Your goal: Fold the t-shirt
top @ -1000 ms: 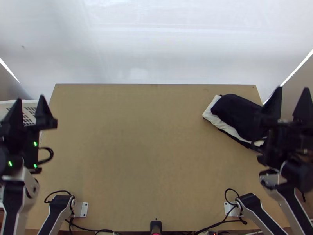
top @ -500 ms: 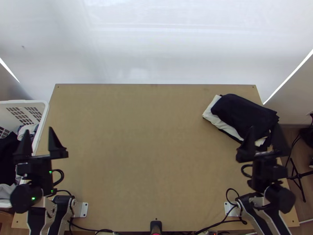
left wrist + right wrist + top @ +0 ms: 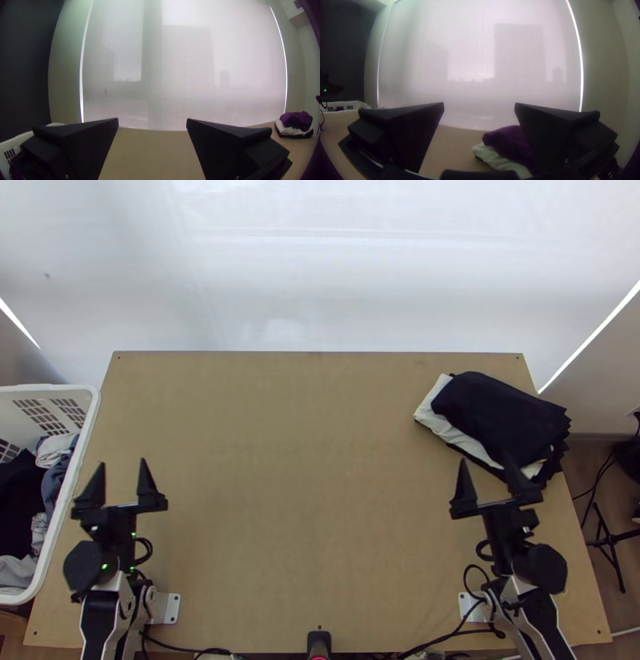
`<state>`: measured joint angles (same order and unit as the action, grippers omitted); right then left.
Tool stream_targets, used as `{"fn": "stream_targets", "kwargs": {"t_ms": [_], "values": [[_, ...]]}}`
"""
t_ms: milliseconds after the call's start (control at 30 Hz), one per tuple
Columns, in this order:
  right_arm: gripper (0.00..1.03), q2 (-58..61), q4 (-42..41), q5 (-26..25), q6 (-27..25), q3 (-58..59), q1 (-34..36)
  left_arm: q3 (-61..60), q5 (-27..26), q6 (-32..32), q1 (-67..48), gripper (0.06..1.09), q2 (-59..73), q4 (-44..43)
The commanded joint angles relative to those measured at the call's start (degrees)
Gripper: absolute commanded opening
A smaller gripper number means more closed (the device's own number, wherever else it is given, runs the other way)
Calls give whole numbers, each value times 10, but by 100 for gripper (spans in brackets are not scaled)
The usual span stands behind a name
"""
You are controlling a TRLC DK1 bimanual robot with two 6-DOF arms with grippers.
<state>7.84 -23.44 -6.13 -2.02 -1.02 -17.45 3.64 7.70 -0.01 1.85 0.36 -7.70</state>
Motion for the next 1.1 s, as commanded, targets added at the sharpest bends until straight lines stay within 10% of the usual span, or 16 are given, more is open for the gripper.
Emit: {"fn": "stream_targets", "kwargs": {"t_ms": [0, 1067], "values": [[98, -23, 142, 1, 6, 8, 1, -21, -31, -16, 2, 105, -4, 90], [98, -78, 229, 2, 11, 7, 35, -22, -81, 42, 0, 105, -4, 96]]}}
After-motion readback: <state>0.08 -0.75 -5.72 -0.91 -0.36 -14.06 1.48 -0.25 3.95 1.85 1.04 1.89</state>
